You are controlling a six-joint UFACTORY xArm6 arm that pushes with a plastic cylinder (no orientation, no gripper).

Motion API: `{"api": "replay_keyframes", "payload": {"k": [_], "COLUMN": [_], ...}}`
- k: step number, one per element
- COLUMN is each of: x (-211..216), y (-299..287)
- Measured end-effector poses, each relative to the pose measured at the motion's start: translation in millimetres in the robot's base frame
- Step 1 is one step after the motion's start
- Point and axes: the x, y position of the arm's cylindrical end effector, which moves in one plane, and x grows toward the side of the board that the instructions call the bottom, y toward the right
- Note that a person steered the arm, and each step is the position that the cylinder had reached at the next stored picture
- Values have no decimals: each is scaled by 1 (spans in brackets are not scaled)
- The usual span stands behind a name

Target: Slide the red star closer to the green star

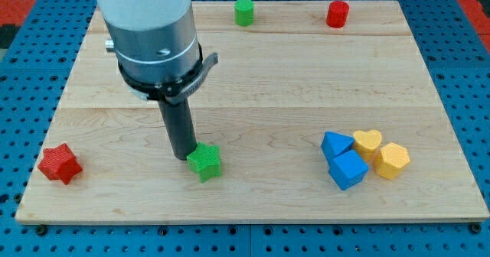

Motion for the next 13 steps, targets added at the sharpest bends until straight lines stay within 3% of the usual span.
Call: {"api": "replay_keyframes", "payload": {"k": [1, 2, 3, 4, 5, 7, 9, 10, 11, 12, 13], "x": [0, -4, -41, -43, -13, 35, -6, -9, 4, 39, 63], "y": [7, -22, -76, -174, -220, -200, -193, -125, -120, -168, -138]}}
